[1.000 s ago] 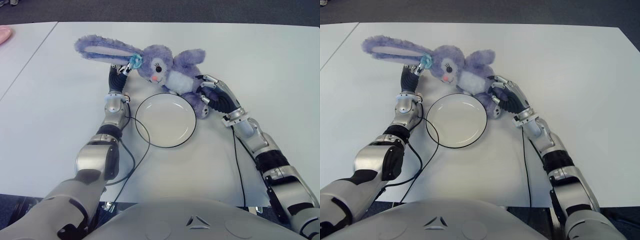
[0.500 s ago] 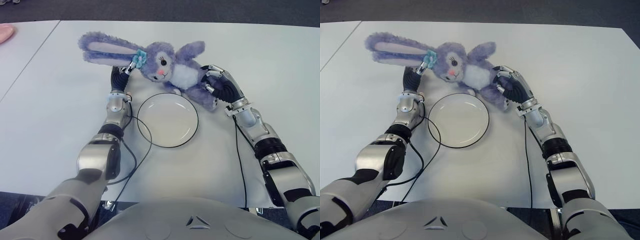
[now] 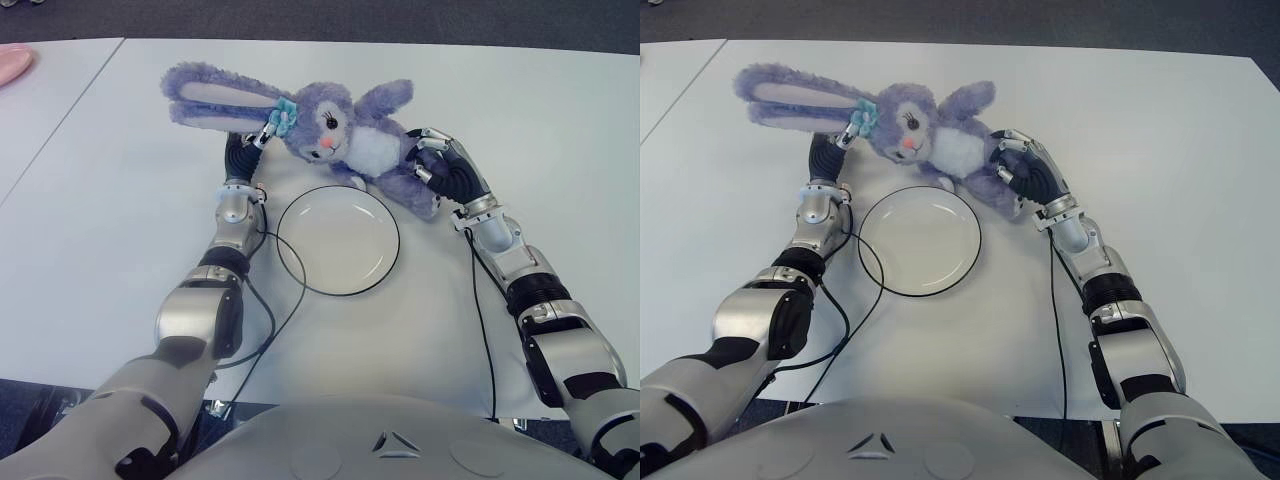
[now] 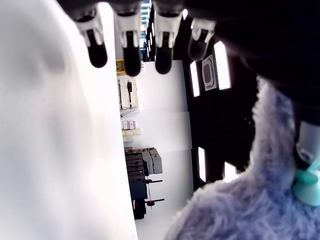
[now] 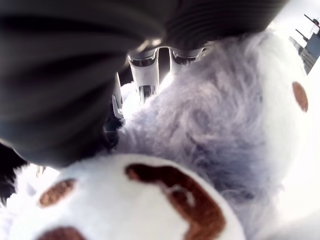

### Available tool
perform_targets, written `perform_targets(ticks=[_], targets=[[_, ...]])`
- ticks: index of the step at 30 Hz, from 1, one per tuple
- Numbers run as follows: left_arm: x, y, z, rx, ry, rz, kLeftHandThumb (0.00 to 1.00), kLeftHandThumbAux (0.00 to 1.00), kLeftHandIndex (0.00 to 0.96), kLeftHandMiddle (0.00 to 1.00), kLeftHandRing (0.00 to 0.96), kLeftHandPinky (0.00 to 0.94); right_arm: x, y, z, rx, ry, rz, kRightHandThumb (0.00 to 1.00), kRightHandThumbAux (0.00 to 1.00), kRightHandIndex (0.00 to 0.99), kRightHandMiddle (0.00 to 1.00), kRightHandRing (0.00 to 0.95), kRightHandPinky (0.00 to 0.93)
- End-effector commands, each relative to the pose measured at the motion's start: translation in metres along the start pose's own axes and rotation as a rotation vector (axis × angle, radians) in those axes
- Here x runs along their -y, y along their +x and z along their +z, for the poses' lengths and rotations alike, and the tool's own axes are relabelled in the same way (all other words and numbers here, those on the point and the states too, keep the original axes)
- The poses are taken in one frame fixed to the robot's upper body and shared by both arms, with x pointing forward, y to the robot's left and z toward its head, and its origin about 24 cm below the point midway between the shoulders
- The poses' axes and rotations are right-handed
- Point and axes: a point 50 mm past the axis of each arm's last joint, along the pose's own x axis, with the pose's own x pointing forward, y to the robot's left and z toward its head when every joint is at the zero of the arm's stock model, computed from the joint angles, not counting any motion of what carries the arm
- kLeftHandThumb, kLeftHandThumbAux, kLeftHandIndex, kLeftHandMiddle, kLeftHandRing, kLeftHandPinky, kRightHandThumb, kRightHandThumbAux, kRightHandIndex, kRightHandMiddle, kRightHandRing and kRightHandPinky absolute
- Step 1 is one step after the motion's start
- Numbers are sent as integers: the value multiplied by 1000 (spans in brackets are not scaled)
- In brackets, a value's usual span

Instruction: Put the doll into the plate.

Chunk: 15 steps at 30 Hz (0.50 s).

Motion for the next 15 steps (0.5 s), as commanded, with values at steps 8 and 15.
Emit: perform_targets(ticks=[8,15], targets=[[-9,-100,-113,-544,28,21,0,503,67,117,118,118,-5,6,3,60,-81,-30,687,715,417,446,467,449],[-8,-100,-113,-540,27,17,0,498,73,118,118,119,-9,6,1,57,-131,-35,522,558,261,290,296,283]])
